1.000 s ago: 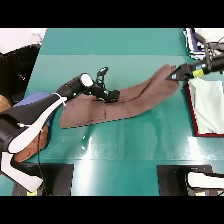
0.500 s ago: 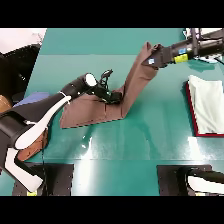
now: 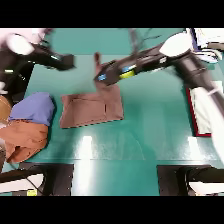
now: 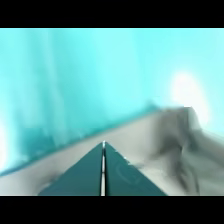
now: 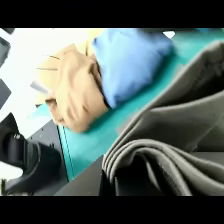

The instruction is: Fold the shirts.

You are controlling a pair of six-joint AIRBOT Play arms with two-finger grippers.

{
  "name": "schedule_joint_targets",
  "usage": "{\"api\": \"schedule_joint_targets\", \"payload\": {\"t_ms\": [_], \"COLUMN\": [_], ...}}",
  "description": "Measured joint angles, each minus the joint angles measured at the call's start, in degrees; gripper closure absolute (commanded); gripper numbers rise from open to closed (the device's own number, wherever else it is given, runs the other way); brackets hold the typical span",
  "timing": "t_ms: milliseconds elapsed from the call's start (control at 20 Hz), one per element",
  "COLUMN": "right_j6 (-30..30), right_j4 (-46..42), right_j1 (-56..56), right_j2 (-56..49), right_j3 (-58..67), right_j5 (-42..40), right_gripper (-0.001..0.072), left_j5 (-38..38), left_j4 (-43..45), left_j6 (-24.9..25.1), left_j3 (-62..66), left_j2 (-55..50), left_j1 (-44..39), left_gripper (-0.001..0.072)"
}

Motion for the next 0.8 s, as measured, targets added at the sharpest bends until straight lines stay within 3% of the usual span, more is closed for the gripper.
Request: {"api": "schedule_joint_targets", "payload": {"t_ms": [50,200,350,600,700,800], "right_j6": [-1.64,-5.4,-6.21,1.66,5.18,7.91], "right_j4": [0.48,0.72,0.39,-8.96,-11.21,-11.91], "right_j1": [2.67,8.39,8.55,-1.55,-7.52,-13.33], "right_j2": [-1.97,-6.69,-7.54,-3.13,-0.5,1.27], "right_j3": [0.02,0.0,0.0,-6.8,-13.94,-21.24], "right_j5": [-3.41,-10.38,-10.69,-2.67,-1.25,-1.46], "right_gripper": [0.0199,0.0273,0.0273,0.0273,0.0202,0.018], "left_j5": [-0.28,-1.42,-3.72,-7.41,-8.2,-8.63], "left_j4": [0.74,2.54,2.95,2.97,2.36,1.64], "left_j6": [0.02,0.02,0.39,1.16,1.33,1.38], "left_j3": [0.11,0.28,0.31,0.31,0.31,0.31], "left_j2": [2.36,7.39,9.38,10.36,10.51,10.54], "left_j1": [2.43,8.66,11.3,12.72,12.87,13.0], "left_gripper": [0.0676,0.0676,0.0676,0.0676,0.0676,0.0676]}}
